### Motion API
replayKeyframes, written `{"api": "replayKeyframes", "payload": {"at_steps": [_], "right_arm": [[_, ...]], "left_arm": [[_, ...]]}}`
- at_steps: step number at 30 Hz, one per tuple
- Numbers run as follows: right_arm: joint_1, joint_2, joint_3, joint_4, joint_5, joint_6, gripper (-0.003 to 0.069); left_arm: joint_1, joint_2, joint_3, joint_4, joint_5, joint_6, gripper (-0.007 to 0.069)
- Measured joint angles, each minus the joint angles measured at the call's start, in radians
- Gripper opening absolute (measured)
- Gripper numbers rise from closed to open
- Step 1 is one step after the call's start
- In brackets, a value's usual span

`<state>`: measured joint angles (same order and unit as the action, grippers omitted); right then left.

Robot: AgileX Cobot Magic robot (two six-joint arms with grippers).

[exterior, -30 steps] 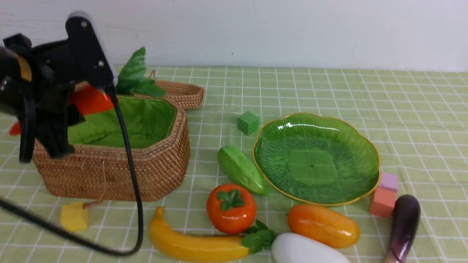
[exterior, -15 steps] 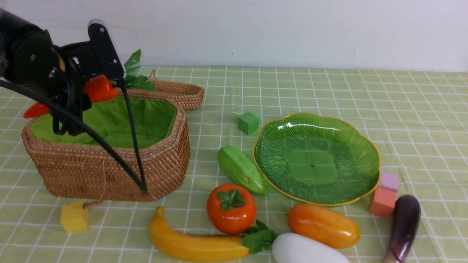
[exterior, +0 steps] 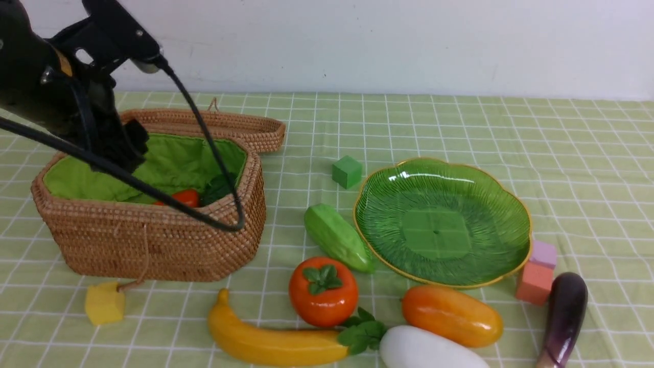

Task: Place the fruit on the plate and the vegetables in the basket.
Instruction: Use the left arm to grab a banana and put it into the right plate

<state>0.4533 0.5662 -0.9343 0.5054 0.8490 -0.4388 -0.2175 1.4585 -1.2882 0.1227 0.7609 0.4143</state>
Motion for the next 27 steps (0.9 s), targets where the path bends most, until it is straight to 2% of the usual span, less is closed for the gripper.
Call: {"api": "replayKeyframes", "payload": {"at_steps": [1, 2, 4, 5, 7, 10, 11, 14, 16, 17, 20, 21, 22, 24, 27], "right_arm": [[0.000, 0.000, 0.000, 0.000, 0.015, 0.000, 0.0144], [0.000, 0.000, 0.000, 0.000, 0.018, 0.000, 0.0144], [0.000, 0.000, 0.000, 0.000, 0.041, 0.000, 0.0144], [0.000, 0.000, 0.000, 0.000, 0.041, 0.000, 0.0144], [0.000, 0.000, 0.000, -0.011, 0.047, 0.000, 0.0144], [0.000, 0.000, 0.000, -0.018, 0.055, 0.001, 0.0144], [0.000, 0.000, 0.000, -0.018, 0.055, 0.001, 0.0144], [0.000, 0.000, 0.000, -0.018, 0.070, 0.001, 0.0146], [0.000, 0.000, 0.000, -0.018, 0.084, 0.001, 0.0148], [0.000, 0.000, 0.000, -0.018, 0.089, 0.001, 0.0148], [0.000, 0.000, 0.000, -0.018, 0.093, 0.001, 0.0148], [0.000, 0.000, 0.000, -0.018, 0.093, 0.001, 0.0148], [0.000, 0.000, 0.000, -0.018, 0.095, 0.001, 0.0148], [0.000, 0.000, 0.000, -0.018, 0.096, 0.001, 0.0151], [0.000, 0.000, 0.000, -0.018, 0.107, 0.001, 0.0152]], "left_arm": [[-0.032, -0.003, 0.000, -0.057, 0.066, -0.022, 0.0463], [-0.038, -0.003, 0.000, -0.063, 0.076, -0.024, 0.0451], [-0.149, -0.003, 0.021, -0.123, 0.207, 0.015, 0.0267], [-0.160, -0.003, 0.027, -0.133, 0.217, 0.022, 0.0253], [-0.305, 0.001, 0.070, -0.182, 0.327, 0.152, 0.0091], [-0.433, 0.018, 0.123, -0.199, 0.369, 0.300, 0.0020], [-0.437, 0.018, 0.126, -0.199, 0.369, 0.308, 0.0018], [-0.463, 0.076, 0.163, -0.179, 0.293, 0.361, 0.0082], [-0.463, 0.122, 0.163, -0.171, 0.236, 0.361, 0.0193], [-0.463, 0.141, 0.163, -0.172, 0.225, 0.361, 0.0218], [-0.463, 0.219, 0.163, -0.156, 0.136, 0.361, 0.0431], [-0.463, 0.219, 0.163, -0.156, 0.131, 0.361, 0.0442], [-0.463, 0.265, 0.163, -0.123, 0.088, 0.361, 0.0525], [-0.463, 0.302, 0.163, -0.074, 0.059, 0.361, 0.0571], [-0.463, 0.340, 0.163, -0.020, 0.042, 0.361, 0.0575]]}}
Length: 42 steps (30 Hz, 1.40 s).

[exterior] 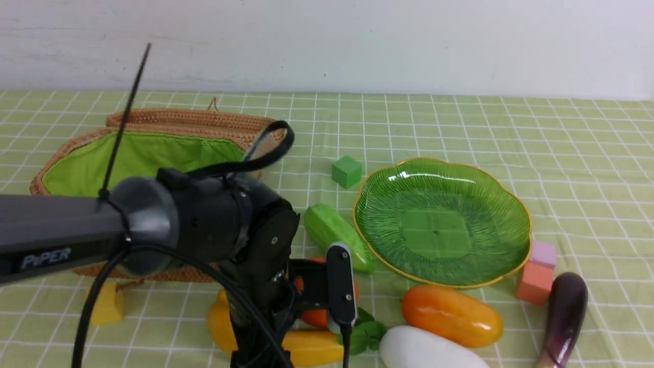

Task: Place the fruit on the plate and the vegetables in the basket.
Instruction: Use the left arm to grab a banana and put it into the right plate

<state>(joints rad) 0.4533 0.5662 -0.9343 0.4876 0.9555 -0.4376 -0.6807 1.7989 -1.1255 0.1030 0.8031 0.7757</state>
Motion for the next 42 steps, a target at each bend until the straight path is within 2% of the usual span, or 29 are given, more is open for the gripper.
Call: {"api": "replayKeyframes", "payload": {"at_steps": [2, 3, 4, 6, 8, 15, 18, 22, 24, 29, 30, 34, 38, 42], "right_arm": [[0.000, 0.000, 0.000, 0.000, 0.011, 0.000, 0.0153], [0.000, 0.000, 0.000, 0.000, 0.012, 0.000, 0.0153], [0.000, 0.000, 0.000, 0.000, 0.014, 0.000, 0.0154], [0.000, 0.000, 0.000, 0.000, 0.028, 0.000, 0.0155], [0.000, 0.000, 0.000, 0.000, 0.031, 0.000, 0.0155], [0.000, 0.000, 0.000, 0.000, 0.026, 0.000, 0.0158], [0.000, 0.000, 0.000, -0.001, 0.014, 0.000, 0.0158], [0.000, 0.000, 0.000, -0.011, -0.007, 0.017, 0.0158], [0.000, 0.000, 0.000, -0.050, -0.029, 0.062, 0.0158], [0.000, 0.000, 0.000, -0.225, -0.107, 0.245, 0.0158], [0.000, 0.000, 0.000, -0.304, -0.122, 0.318, 0.0158], [0.000, 0.000, 0.000, -0.455, -0.131, 0.479, 0.0160], [0.000, 0.000, 0.000, -0.496, -0.131, 0.517, 0.0160], [0.000, 0.000, 0.000, -0.499, -0.111, 0.527, 0.0161]], "left_arm": [[0.000, 0.028, 0.000, 0.045, -0.004, -0.017, 0.0524], [0.000, 0.028, 0.000, 0.045, -0.004, -0.017, 0.0524], [0.000, 0.034, 0.000, 0.060, -0.006, -0.034, 0.0487], [0.000, 0.050, 0.000, 0.080, -0.012, -0.083, 0.0359], [0.000, 0.053, 0.000, 0.082, -0.008, -0.103, 0.0291], [0.000, 0.013, 0.000, 0.082, 0.105, -0.099, 0.0304], [-0.001, -0.074, -0.003, 0.052, 0.232, -0.097, 0.0304], [-0.001, -0.197, -0.005, -0.021, 0.325, -0.095, 0.0304], [-0.001, -0.259, -0.019, -0.082, 0.306, -0.109, 0.0304], [-0.001, -0.294, -0.115, -0.224, 0.131, -0.136, 0.0304], [-0.001, -0.264, -0.173, -0.275, 0.068, -0.139, 0.0304], [-0.001, -0.115, -0.365, -0.358, 0.013, -0.142, 0.0304], [-0.002, 0.067, -0.563, -0.380, 0.007, -0.142, 0.0304], [-0.002, 0.334, -0.881, -0.376, 0.044, -0.142, 0.0304]]}}
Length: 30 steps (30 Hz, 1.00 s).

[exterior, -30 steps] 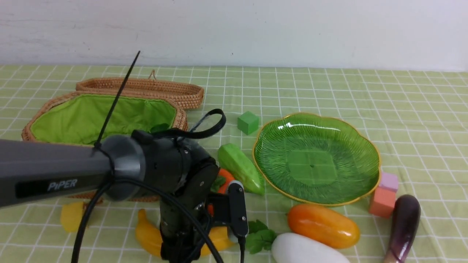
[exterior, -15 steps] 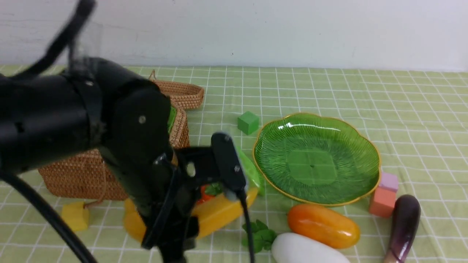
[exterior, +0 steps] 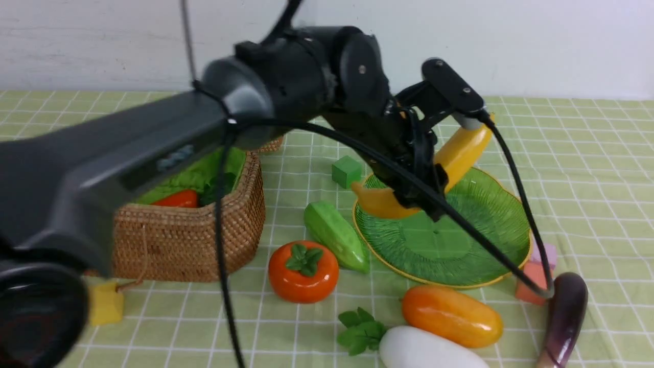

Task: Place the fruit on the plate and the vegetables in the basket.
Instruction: Use the left arm to grab a banana and put it into the right plate, then grab a tomato with your left arm and place it on the plate on the right.

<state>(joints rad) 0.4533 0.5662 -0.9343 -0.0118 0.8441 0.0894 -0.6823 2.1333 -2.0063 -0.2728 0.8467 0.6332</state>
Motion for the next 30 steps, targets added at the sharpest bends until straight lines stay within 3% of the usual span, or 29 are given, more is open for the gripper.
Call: {"api": "replayKeyframes", "payload": {"at_steps": [6, 12, 17, 21, 24, 25, 27, 28, 29, 30], "right_arm": [[0.000, 0.000, 0.000, -0.001, 0.044, -0.004, 0.0167], [0.000, 0.000, 0.000, -0.004, 0.052, -0.004, 0.0174], [0.000, 0.000, 0.000, -0.004, 0.056, -0.004, 0.0178], [0.000, 0.000, 0.000, -0.008, 0.064, -0.004, 0.0179], [0.000, 0.000, 0.000, -0.008, 0.072, -0.004, 0.0179], [0.000, 0.000, 0.000, -0.008, 0.078, -0.004, 0.0179], [0.000, 0.000, 0.000, -0.008, 0.085, -0.005, 0.0181], [0.000, 0.000, 0.000, -0.008, 0.085, -0.005, 0.0182], [0.000, 0.000, 0.000, -0.008, 0.086, -0.005, 0.0183], [0.000, 0.000, 0.000, -0.009, 0.086, -0.005, 0.0184]], "left_arm": [[0.000, 0.198, -0.238, -0.017, 0.039, 0.000, 0.0335], [0.000, 0.283, -0.267, -0.087, -0.038, 0.000, 0.0626], [0.000, 0.270, -0.267, -0.097, -0.007, -0.019, 0.0647], [0.000, 0.201, -0.267, -0.075, 0.091, -0.119, 0.0535], [0.000, 0.108, -0.267, -0.014, 0.242, -0.250, 0.0352], [0.000, 0.056, -0.267, 0.013, 0.324, -0.318, 0.0233], [0.000, -0.002, -0.266, 0.042, 0.376, -0.401, 0.0080], [0.000, -0.009, -0.265, 0.046, 0.376, -0.401, 0.0080], [0.000, -0.062, -0.245, 0.072, 0.387, -0.461, 0.0000], [-0.002, -0.103, -0.220, 0.094, 0.389, -0.498, -0.0013]]}}
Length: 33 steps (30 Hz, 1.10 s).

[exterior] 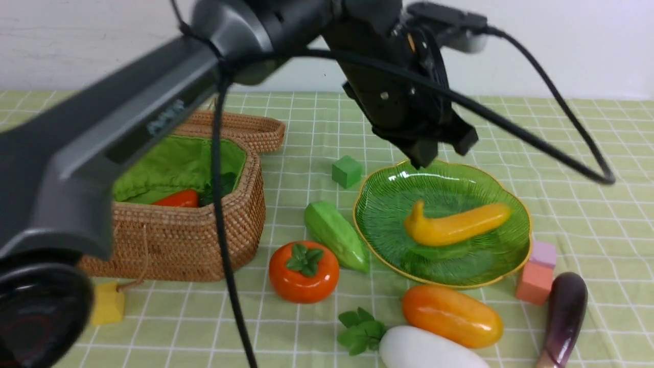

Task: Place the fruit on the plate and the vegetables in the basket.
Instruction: Grab a tomato with your left arm and place it on the plate on the right.

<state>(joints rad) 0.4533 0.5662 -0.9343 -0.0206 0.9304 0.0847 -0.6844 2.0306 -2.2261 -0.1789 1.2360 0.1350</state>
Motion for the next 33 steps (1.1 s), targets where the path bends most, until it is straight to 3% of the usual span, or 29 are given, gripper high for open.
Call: {"api": "replayKeyframes", "payload": {"at_steps": [4, 10, 14, 17, 18, 20, 25, 28, 33], "right_arm": [[0.000, 0.000, 0.000, -0.001, 0.003, 0.000, 0.0190], [0.000, 0.000, 0.000, -0.001, 0.006, -0.003, 0.0192], [0.000, 0.000, 0.000, 0.003, 0.007, -0.035, 0.0192], [0.000, 0.000, 0.000, 0.007, 0.018, -0.044, 0.0195], [0.000, 0.000, 0.000, 0.007, 0.018, -0.044, 0.0195], [0.000, 0.000, 0.000, 0.008, 0.026, -0.045, 0.0197], [0.000, 0.000, 0.000, 0.009, 0.037, -0.050, 0.0199], [0.000, 0.000, 0.000, 0.008, 0.044, -0.053, 0.0199], [0.000, 0.000, 0.000, 0.009, 0.052, -0.053, 0.0201]], "left_arm": [[-0.027, -0.185, 0.217, 0.124, 0.004, -0.106, -0.0013], [-0.123, -0.329, 0.571, 0.202, -0.010, -0.152, -0.0013], [-0.168, -0.296, 0.729, 0.330, -0.202, -0.249, 0.0022], [-0.166, -0.216, 0.740, 0.460, -0.304, -0.283, 0.0174], [-0.166, -0.212, 0.740, 0.467, -0.304, -0.283, 0.0185], [-0.164, -0.152, 0.740, 0.549, -0.325, -0.289, 0.0365], [-0.125, -0.064, 0.740, 0.626, -0.359, -0.360, 0.0594], [-0.096, -0.026, 0.740, 0.637, -0.364, -0.428, 0.0634], [-0.065, 0.000, 0.739, 0.648, -0.374, -0.465, 0.0622]]}}
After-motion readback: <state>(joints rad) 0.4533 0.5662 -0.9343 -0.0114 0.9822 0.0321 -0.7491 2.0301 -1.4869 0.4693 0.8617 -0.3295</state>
